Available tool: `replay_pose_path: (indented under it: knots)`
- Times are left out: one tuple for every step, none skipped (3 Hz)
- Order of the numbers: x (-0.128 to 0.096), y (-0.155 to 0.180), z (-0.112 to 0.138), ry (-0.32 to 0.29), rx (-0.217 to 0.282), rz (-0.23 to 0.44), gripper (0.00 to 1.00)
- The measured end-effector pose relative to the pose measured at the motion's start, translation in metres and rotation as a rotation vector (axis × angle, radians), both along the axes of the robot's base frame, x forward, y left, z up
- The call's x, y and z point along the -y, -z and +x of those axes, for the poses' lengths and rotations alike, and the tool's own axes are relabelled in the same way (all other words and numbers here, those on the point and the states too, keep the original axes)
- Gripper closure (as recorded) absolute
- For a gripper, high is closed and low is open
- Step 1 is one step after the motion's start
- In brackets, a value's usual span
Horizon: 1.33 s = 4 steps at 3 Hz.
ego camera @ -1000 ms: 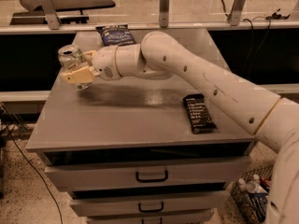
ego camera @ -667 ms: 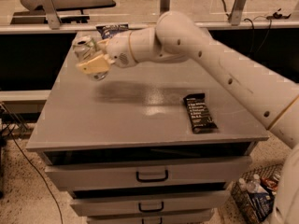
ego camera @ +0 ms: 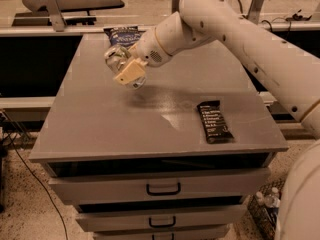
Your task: Knock 7up can over
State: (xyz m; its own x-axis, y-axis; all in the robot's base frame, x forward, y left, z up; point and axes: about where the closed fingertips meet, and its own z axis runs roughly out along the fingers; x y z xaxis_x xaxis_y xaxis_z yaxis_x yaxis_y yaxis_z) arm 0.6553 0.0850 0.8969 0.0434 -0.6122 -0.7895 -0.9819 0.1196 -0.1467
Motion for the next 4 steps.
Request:
replay_pose_path:
  knots:
    - [0.014,0.0239,-0.0056,-0.009,-0.013,-0.169,1.0]
    - [0.017,0.0338,-0.0056,-0.008,-0.024,-0.252,0.75]
    - [0.017,0.0309,-0.0056,-0.008,-0.024,-0.252,0.51]
    - [0.0086,0.0331,-0.0045,-0.017,-0.022,-0.268,0.28]
